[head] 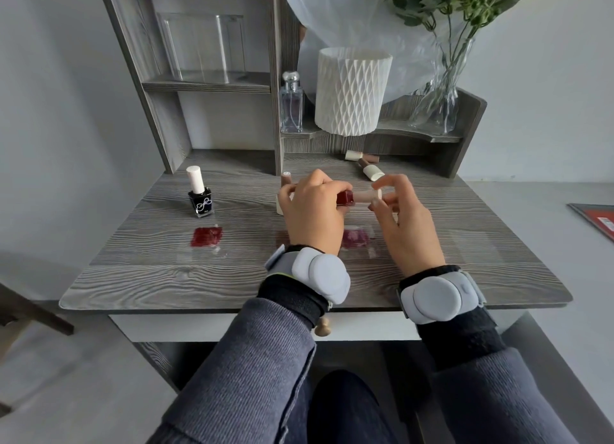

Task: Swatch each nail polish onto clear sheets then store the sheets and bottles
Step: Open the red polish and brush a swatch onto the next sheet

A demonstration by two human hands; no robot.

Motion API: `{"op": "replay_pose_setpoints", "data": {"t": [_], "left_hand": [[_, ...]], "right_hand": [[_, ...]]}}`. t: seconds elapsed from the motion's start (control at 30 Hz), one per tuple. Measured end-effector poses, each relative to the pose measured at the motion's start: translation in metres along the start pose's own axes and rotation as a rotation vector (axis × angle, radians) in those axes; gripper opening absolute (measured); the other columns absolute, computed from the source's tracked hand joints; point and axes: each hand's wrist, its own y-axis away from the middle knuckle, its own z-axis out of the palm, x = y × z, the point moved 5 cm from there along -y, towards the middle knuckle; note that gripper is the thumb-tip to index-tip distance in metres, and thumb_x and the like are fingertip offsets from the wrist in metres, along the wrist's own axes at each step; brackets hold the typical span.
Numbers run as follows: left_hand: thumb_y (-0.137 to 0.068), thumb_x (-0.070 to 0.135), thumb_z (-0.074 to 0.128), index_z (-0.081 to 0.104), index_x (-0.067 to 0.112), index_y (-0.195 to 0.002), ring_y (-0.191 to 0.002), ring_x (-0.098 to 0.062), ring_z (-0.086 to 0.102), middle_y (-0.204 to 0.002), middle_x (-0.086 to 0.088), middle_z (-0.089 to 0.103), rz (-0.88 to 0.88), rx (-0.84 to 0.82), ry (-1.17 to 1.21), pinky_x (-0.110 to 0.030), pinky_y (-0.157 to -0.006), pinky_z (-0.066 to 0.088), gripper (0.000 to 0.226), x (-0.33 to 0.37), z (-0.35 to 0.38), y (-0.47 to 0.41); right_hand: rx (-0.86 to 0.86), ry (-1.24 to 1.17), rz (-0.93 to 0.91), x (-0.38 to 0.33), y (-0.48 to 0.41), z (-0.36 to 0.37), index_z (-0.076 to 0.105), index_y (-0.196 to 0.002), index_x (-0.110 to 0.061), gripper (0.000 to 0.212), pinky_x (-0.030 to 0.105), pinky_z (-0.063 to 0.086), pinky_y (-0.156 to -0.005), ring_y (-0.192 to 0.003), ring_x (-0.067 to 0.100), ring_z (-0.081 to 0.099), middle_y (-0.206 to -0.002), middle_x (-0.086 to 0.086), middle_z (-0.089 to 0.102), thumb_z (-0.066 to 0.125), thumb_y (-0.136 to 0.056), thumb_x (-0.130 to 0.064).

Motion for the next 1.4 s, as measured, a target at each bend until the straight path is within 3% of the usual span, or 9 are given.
{"op": "replay_pose_setpoints", "data": {"t": [0.1,0.3,0.53,0.63,0.77,0.83,0.93,1.13,1.4], "left_hand": [[-0.072,0.017,0.079,0.072,0.033,-0.094,-0.091,-0.014,0.056,-0.091,0.01,0.058,-0.009,0.007,-0.004,-0.04,-0.095,0.025,0.028,0.0,0.0,0.0],[-0.07,0.016,0.08,0.073,0.034,-0.09,-0.088,-0.014,0.057,-0.087,0.01,0.058,0.034,0.018,0.024,-0.041,-0.093,0.028,0.028,0.003,-0.001,0.0],[-0.067,0.016,0.081,0.073,0.032,-0.09,-0.087,-0.014,0.059,-0.086,0.009,0.059,0.11,0.037,0.07,-0.036,-0.089,0.024,0.029,0.009,-0.002,0.001],[-0.068,0.02,0.08,0.073,0.034,-0.091,-0.088,-0.013,0.059,-0.086,0.01,0.059,0.079,0.026,0.046,-0.038,-0.09,0.026,0.028,0.008,-0.001,0.0],[-0.072,0.022,0.079,0.071,0.035,-0.095,-0.092,-0.013,0.058,-0.09,0.01,0.058,0.008,0.0,0.026,-0.039,-0.092,0.027,0.027,0.001,0.0,0.0],[-0.073,0.022,0.078,0.071,0.035,-0.096,-0.094,-0.013,0.057,-0.092,0.01,0.058,-0.005,-0.011,0.019,-0.039,-0.093,0.026,0.027,0.0,0.0,0.001],[-0.074,0.022,0.078,0.072,0.035,-0.097,-0.094,-0.013,0.057,-0.092,0.011,0.059,-0.003,-0.01,0.018,-0.038,-0.093,0.026,0.027,0.0,0.0,0.001],[-0.071,0.018,0.079,0.072,0.035,-0.092,-0.09,-0.015,0.058,-0.089,0.011,0.059,0.018,0.018,0.021,-0.041,-0.092,0.029,0.028,0.002,-0.001,0.001],[-0.066,0.012,0.08,0.073,0.031,-0.093,-0.086,-0.015,0.06,-0.087,0.01,0.059,0.131,0.017,0.088,-0.041,-0.09,0.035,0.034,0.009,-0.002,0.001]], "right_hand": [[0.007,0.006,-0.004,0.0,-0.001,-0.001,0.052,-0.114,-0.018,0.018,0.026,0.04,-0.071,-0.086,0.016,0.061,-0.091,0.001,0.067,0.053,-0.097,-0.014],[0.071,0.003,0.062,0.007,-0.002,-0.004,0.057,-0.099,-0.016,0.01,0.007,0.037,-0.058,-0.066,0.002,0.056,-0.071,-0.007,0.062,0.057,-0.096,-0.026],[0.071,0.082,0.129,0.011,-0.003,-0.005,0.052,-0.078,-0.007,0.048,0.042,0.043,-0.061,-0.064,0.028,0.055,-0.067,0.009,0.06,0.039,-0.099,-0.048],[0.036,0.087,0.158,0.008,-0.002,-0.004,0.052,-0.069,-0.014,0.053,0.039,0.044,-0.064,-0.062,0.021,0.053,-0.061,-0.002,0.056,0.031,-0.099,-0.051],[0.04,0.029,0.074,0.002,0.0,-0.003,0.053,-0.112,-0.022,0.024,0.047,0.051,-0.08,-0.079,0.017,0.061,-0.084,-0.007,0.064,0.048,-0.098,-0.04],[0.028,0.037,-0.009,-0.002,0.001,-0.002,0.049,-0.122,-0.028,0.027,0.05,0.049,-0.085,-0.084,0.015,0.061,-0.093,-0.01,0.062,0.056,-0.096,-0.026],[0.054,0.056,-0.036,-0.004,0.001,-0.004,0.053,-0.115,-0.023,0.023,0.049,0.05,-0.082,-0.082,0.016,0.06,-0.092,-0.007,0.062,0.059,-0.094,-0.017],[0.061,0.058,0.011,0.003,-0.001,-0.003,0.057,-0.105,-0.013,0.016,0.047,0.051,-0.077,-0.077,0.017,0.063,-0.077,-0.01,0.062,0.058,-0.095,-0.026],[0.054,0.02,0.097,0.002,0.0,-0.004,0.043,-0.067,-0.026,0.039,0.039,0.039,-0.059,-0.06,0.022,0.049,-0.062,0.002,0.053,0.037,-0.1,-0.045]]}}
